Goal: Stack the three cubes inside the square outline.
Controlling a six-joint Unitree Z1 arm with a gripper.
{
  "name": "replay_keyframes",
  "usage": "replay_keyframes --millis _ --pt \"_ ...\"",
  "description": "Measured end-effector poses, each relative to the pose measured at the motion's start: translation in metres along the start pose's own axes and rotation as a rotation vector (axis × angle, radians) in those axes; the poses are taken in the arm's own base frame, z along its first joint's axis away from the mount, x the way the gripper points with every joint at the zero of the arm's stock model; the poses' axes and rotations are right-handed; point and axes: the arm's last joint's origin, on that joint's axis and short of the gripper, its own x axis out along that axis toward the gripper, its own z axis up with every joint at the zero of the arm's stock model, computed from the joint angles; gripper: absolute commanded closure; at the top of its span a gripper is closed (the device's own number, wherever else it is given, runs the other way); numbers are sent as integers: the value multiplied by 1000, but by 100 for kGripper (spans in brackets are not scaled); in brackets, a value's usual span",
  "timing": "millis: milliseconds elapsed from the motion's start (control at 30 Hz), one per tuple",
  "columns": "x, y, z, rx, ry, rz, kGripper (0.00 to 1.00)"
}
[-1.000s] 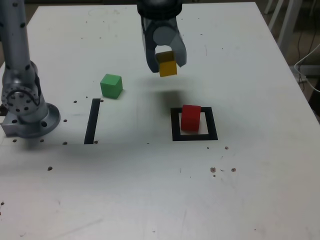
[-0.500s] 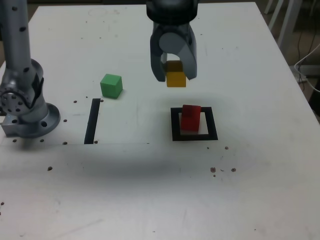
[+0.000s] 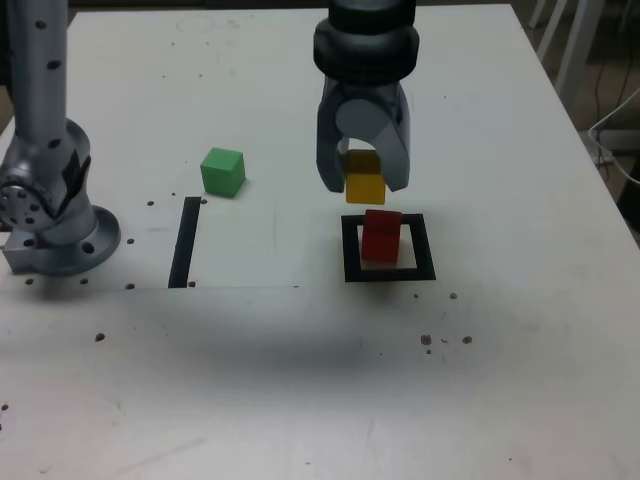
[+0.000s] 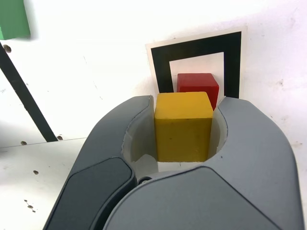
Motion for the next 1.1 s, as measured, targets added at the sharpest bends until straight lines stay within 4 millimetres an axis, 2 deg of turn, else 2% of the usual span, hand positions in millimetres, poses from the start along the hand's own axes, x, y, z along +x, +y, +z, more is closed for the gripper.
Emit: replay_keyframes --millis 367,633,1100 --pt "1 -9 3 -5 -9 2 73" --pt "5 -10 7 -11 -12 2 80" --pt "13 -10 12 -13 -13 -2 79"
